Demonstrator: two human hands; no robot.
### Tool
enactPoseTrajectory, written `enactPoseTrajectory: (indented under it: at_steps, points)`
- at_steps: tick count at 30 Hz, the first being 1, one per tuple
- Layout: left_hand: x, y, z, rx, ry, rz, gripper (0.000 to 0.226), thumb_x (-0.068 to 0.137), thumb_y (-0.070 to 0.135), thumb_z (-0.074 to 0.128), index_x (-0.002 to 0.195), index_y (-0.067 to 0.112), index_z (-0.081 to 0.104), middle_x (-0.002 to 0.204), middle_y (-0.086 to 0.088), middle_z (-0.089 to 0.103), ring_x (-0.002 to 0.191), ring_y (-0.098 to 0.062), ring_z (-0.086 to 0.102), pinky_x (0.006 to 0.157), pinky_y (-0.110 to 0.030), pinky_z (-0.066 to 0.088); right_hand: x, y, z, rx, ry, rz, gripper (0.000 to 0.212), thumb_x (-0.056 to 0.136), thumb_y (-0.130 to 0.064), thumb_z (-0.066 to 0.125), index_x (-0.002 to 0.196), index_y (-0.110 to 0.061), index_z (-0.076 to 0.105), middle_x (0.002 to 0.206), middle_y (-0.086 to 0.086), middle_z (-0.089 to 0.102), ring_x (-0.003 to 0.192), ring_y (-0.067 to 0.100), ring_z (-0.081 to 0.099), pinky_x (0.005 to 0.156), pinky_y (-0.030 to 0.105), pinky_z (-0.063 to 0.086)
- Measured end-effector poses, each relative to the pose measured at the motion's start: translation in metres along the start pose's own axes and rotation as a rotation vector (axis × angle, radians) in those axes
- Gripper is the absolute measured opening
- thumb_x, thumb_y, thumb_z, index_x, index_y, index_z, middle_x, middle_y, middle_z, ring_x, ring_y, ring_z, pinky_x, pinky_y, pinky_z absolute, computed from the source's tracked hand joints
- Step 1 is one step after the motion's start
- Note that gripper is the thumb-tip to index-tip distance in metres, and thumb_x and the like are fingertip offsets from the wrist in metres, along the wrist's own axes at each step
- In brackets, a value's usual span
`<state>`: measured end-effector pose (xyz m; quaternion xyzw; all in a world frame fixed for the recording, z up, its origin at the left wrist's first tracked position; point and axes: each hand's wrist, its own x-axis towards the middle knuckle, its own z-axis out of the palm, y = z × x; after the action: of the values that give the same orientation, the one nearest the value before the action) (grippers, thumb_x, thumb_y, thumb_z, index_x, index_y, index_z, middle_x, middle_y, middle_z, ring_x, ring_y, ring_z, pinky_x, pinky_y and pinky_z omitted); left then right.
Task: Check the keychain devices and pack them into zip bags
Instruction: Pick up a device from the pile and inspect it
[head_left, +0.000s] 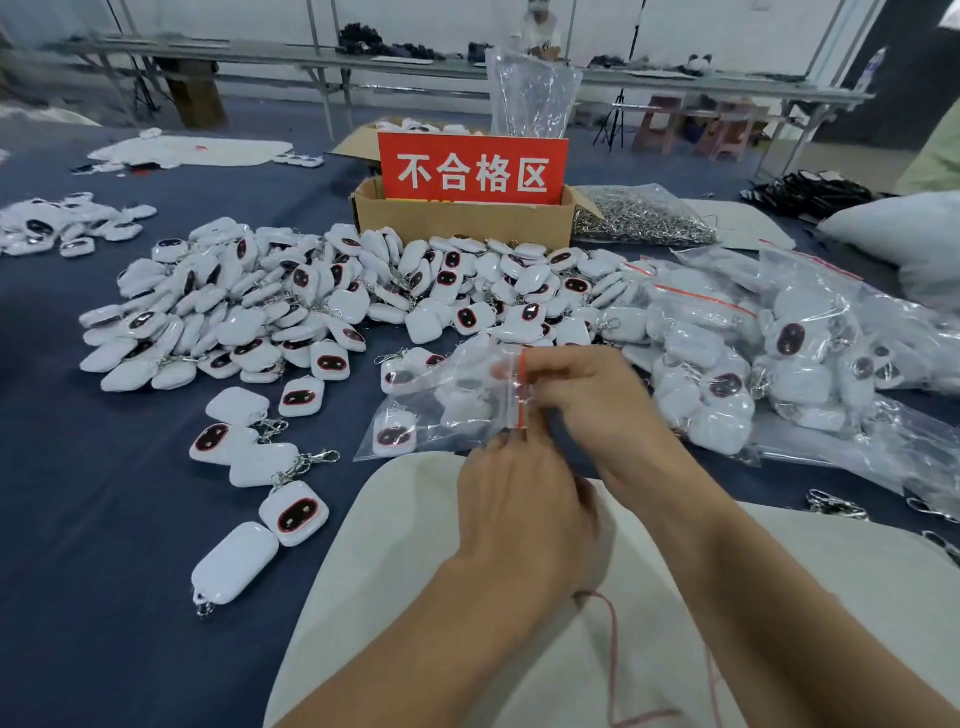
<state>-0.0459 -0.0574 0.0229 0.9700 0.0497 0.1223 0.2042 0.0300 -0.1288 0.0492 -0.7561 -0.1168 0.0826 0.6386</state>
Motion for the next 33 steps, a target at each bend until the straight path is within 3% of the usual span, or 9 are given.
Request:
enactPoseTrajectory:
  at_steps: [2,4,7,9,13,16,24,27,33]
  points:
    - [0.003,-0.001,0.002,-0.054,-0.020,-0.028,0.074,0.089,0.029,0.061,0.154,0.014,0.030,0.138,-0.005,0.060,0.120,-0.029,0.057,0.093,-0.034,0.038,0.002,0.010,-0.012,-0.056,0.361,-0.008,0.059,0.078,0.012,0.044,0.071,-0.034,0.080,0.080,-0.011,0.078,0.081,0.010,0.070,0.084,0.034,0.055]
    - [0.003,-0.002,0.003,-0.116,-0.014,-0.033,0.095,0.087,0.030,0.064,0.164,0.016,0.010,0.155,-0.004,0.047,0.129,-0.028,0.050,0.100,-0.033,0.035,0.002,0.015,-0.024,-0.336,0.496,0.000,0.055,0.078,0.009,0.044,0.088,-0.033,0.078,0.104,-0.011,0.077,0.105,0.010,0.068,0.090,0.024,0.047]
    - [0.003,-0.003,0.003,-0.136,0.017,0.009,0.102,0.087,0.029,0.065,0.165,0.017,0.001,0.163,-0.004,0.038,0.138,-0.026,0.044,0.111,-0.033,0.030,0.005,0.025,-0.029,-0.771,0.202,0.050,0.066,0.085,0.007,0.051,0.146,-0.016,0.054,0.148,0.010,0.055,0.137,0.028,0.047,0.108,0.028,0.035]
    - [0.002,-0.003,0.003,-0.138,0.032,0.038,0.100,0.086,0.026,0.063,0.165,0.018,0.002,0.164,-0.004,0.038,0.140,-0.026,0.043,0.113,-0.032,0.028,0.003,0.031,-0.026,-0.893,0.045,0.056,0.070,0.092,0.002,0.053,0.158,-0.008,0.033,0.157,0.015,0.042,0.145,0.030,0.036,0.113,0.029,0.026]
    - [-0.001,0.000,0.000,-0.241,0.031,0.083,0.102,0.084,0.015,0.062,0.165,0.031,0.003,0.139,-0.003,0.061,0.116,-0.028,0.054,0.084,-0.028,0.032,-0.005,0.032,-0.026,-1.023,0.143,-0.053,0.052,0.090,-0.005,0.059,0.142,-0.012,0.050,0.127,0.011,0.064,0.120,0.033,0.056,0.093,0.040,0.043]
    - [-0.003,0.005,0.000,-0.316,-0.048,0.123,0.102,0.085,0.008,0.057,0.163,0.043,0.001,0.123,0.003,0.068,0.102,-0.026,0.063,0.075,-0.029,0.038,-0.023,0.029,-0.026,-1.056,0.258,-0.154,0.024,0.087,-0.004,0.058,0.109,-0.013,0.061,0.083,0.003,0.057,0.093,0.032,0.056,0.072,0.036,0.034]
    - [-0.002,0.002,0.009,-0.451,-0.083,0.092,0.069,0.082,0.003,0.055,0.145,0.029,0.048,0.104,0.036,0.061,0.105,-0.004,0.050,0.076,-0.010,0.036,-0.060,0.033,-0.031,-0.862,0.466,-0.015,0.028,0.084,-0.034,0.073,0.110,-0.026,0.065,0.103,-0.011,0.073,0.104,0.023,0.064,0.075,0.034,0.036]
    - [-0.002,0.001,0.012,-0.419,-0.053,0.116,0.054,0.079,0.001,0.054,0.127,0.027,0.057,0.119,0.021,0.063,0.107,-0.008,0.055,0.079,-0.018,0.039,-0.055,0.036,-0.031,-0.800,0.455,0.004,0.033,0.086,-0.028,0.074,0.116,-0.021,0.064,0.104,-0.005,0.073,0.106,0.026,0.062,0.080,0.037,0.037]
    - [0.004,-0.001,0.008,-0.436,-0.034,0.092,0.070,0.085,0.011,0.063,0.149,0.032,0.045,0.141,0.011,0.059,0.125,-0.012,0.056,0.102,-0.025,0.043,-0.048,0.036,-0.055,-0.456,0.360,0.016,0.013,0.089,-0.025,0.064,0.083,-0.016,0.072,0.069,0.006,0.069,0.072,0.027,0.061,0.071,0.040,0.053]
